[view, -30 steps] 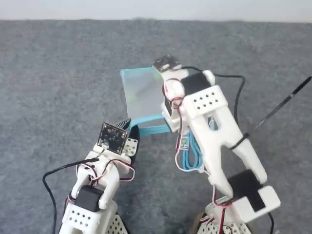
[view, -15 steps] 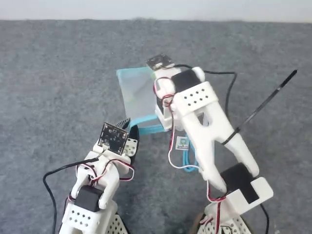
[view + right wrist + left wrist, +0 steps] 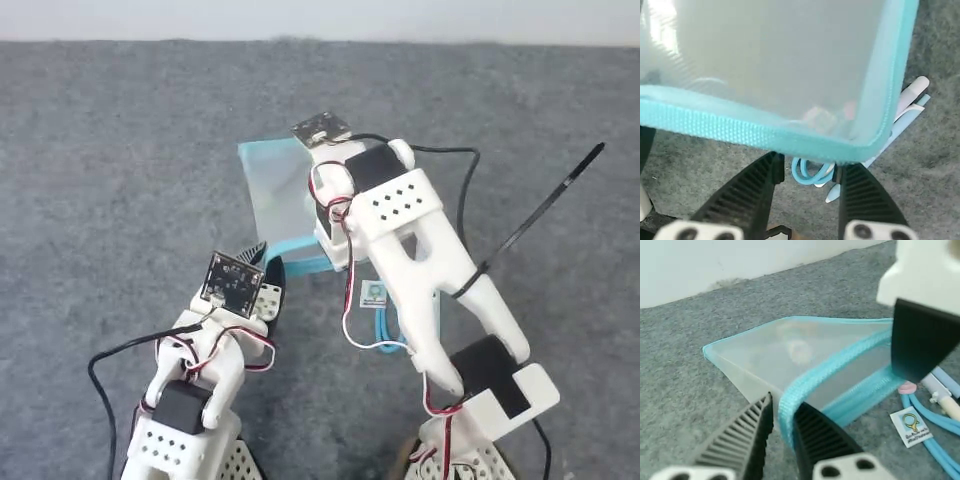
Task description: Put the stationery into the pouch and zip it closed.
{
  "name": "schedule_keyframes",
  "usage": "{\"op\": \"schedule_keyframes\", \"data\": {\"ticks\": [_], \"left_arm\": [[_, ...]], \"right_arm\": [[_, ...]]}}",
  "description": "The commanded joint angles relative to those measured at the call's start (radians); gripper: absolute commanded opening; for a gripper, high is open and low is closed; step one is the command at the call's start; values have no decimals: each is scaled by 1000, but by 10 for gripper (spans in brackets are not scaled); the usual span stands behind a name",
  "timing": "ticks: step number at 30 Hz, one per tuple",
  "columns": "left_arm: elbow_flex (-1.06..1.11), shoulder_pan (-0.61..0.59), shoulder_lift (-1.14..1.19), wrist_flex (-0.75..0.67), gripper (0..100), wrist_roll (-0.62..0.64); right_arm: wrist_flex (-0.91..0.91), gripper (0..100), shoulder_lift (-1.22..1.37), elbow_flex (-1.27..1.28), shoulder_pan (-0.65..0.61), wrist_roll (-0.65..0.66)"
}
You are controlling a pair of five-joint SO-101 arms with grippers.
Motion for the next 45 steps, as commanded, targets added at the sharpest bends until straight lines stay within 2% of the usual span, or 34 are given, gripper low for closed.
{"op": "schedule_keyframes", "data": {"ticks": [1,6,10,19,26,32,40,45], "left_arm": [[-5,11,8,2,12,-9],[-5,11,8,2,12,-9],[-5,9,8,2,12,-11],[-5,9,8,2,12,-11],[-5,9,8,3,12,-11],[-5,9,8,5,12,-11],[-5,8,8,5,12,-11],[-5,8,8,5,12,-11]], "right_arm": [[2,156,-19,-61,35,-6],[2,155,-25,-41,137,5],[-48,155,-113,78,185,52],[-225,155,-453,595,300,66],[-456,155,-518,944,341,114],[-519,155,-453,1013,358,120],[-590,155,-298,1020,447,121],[-596,154,-232,1013,449,121]]}}
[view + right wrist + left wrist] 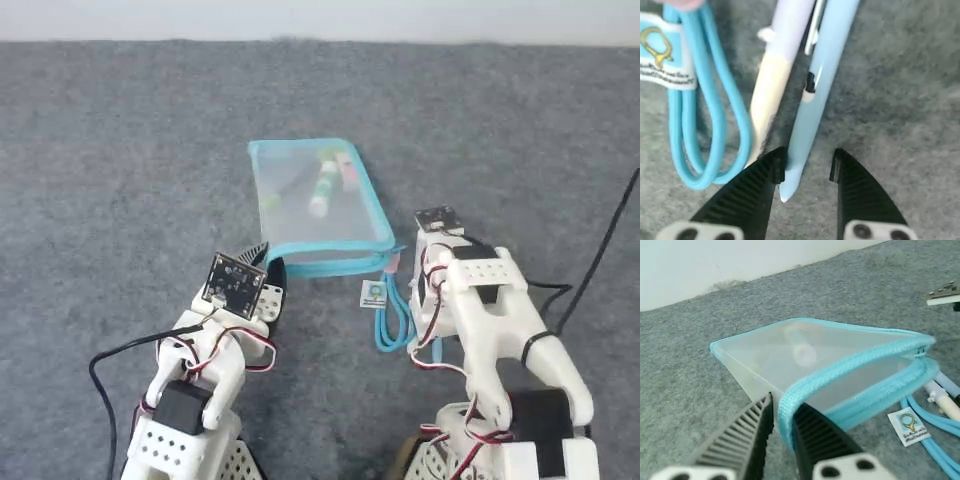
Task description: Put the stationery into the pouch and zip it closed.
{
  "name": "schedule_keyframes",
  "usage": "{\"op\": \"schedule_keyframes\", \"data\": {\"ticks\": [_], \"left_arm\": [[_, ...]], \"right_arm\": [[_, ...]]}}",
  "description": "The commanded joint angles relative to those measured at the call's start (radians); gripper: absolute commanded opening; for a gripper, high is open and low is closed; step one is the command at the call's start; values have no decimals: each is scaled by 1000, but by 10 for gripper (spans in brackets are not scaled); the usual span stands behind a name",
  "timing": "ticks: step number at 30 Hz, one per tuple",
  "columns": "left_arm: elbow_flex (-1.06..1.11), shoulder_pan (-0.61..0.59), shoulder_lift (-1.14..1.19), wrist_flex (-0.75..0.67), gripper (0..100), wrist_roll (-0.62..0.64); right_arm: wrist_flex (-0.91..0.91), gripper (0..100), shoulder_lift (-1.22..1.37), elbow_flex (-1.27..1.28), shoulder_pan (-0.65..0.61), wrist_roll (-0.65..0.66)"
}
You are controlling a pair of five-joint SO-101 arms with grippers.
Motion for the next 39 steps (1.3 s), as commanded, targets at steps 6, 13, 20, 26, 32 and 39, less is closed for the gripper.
{"op": "schedule_keyframes", "data": {"ticks": [6,13,20,26,32,39], "left_arm": [[-5,6,8,5,12,0],[-5,6,8,18,12,0],[-5,6,8,23,12,0],[-5,6,8,21,12,0],[-5,6,8,20,12,0],[-5,6,8,20,12,0]], "right_arm": [[-35,2,39,-18,22,20],[-33,8,50,-153,179,6],[-33,10,51,-295,220,-64],[-25,181,50,-296,222,-63],[-45,221,50,-250,206,-60],[-44,208,51,-207,128,-60]]}}
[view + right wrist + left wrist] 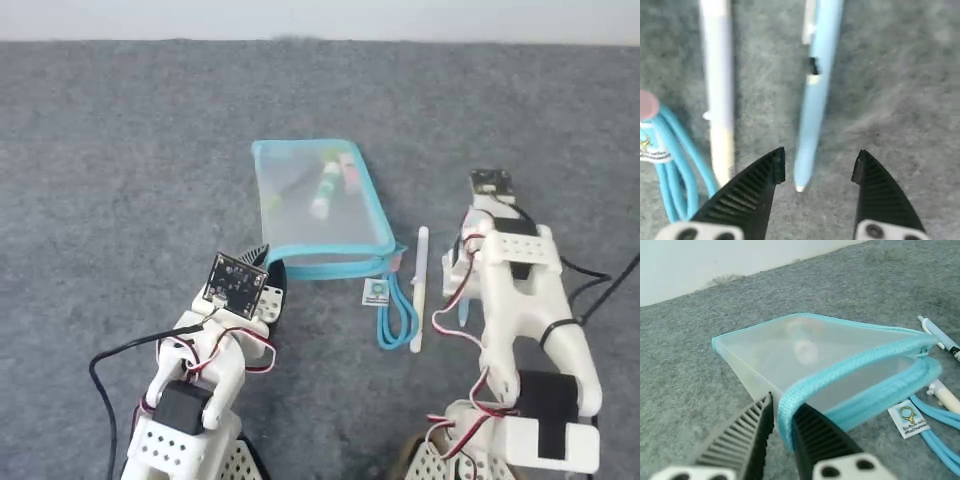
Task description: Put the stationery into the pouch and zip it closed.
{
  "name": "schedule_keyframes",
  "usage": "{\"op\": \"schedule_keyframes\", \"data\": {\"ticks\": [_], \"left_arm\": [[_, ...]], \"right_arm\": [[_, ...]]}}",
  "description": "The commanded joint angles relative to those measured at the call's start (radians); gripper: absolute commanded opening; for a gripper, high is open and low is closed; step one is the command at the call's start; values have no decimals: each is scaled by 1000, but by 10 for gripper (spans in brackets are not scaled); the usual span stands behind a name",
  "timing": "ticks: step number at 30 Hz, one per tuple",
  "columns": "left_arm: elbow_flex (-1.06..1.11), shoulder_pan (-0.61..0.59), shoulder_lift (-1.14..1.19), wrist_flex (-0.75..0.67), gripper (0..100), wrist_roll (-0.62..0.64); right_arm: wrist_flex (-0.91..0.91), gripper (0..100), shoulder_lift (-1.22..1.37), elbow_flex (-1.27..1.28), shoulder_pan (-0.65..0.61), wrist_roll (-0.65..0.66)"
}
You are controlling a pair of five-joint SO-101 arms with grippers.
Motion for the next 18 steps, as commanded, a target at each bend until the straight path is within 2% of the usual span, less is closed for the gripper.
{"op": "schedule_keyframes", "data": {"ticks": [1,9,18], "left_arm": [[-5,6,8,3,12,0],[-5,6,8,5,12,0],[-5,6,8,5,12,0]], "right_arm": [[-15,208,-16,-6,-25,-3],[-85,139,-16,87,-19,-3],[-99,113,-16,104,33,-3]]}}
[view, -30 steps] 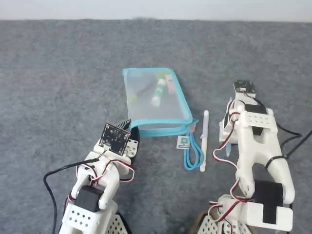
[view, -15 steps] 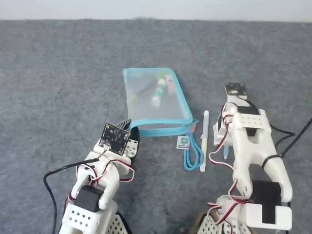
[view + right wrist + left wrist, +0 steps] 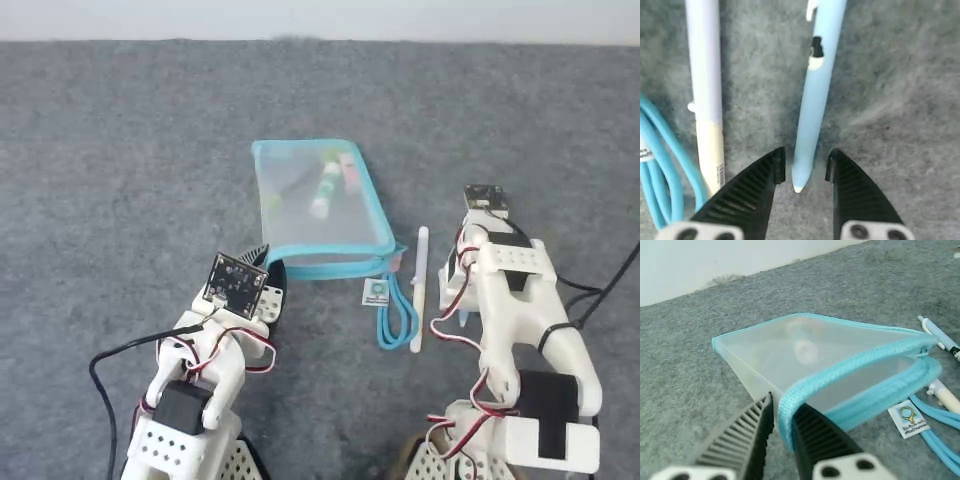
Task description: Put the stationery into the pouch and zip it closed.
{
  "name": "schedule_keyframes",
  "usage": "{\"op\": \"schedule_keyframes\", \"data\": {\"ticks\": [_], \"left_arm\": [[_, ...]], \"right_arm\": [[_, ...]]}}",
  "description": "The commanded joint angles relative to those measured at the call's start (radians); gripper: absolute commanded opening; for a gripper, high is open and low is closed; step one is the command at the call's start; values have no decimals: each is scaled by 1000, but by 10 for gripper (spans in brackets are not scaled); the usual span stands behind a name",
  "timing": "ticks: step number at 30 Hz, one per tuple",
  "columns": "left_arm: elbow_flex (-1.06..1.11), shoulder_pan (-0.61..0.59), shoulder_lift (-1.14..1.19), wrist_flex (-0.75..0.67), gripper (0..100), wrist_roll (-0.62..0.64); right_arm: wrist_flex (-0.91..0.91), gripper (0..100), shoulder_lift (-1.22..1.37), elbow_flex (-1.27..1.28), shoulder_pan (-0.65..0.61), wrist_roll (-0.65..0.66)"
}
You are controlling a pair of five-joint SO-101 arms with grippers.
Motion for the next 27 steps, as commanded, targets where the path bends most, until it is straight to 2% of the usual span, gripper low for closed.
{"op": "schedule_keyframes", "data": {"ticks": [1,5,16,22,27], "left_arm": [[-5,6,8,5,12,0],[-5,6,8,6,12,0],[-5,6,8,8,12,0],[-5,6,6,20,12,0],[-5,6,6,20,12,0]], "right_arm": [[-18,91,-16,3,16,-3],[-18,5,-16,3,16,-3],[-10,24,-16,3,15,-5],[8,139,-16,3,13,-9],[5,105,-16,3,8,-11]]}}
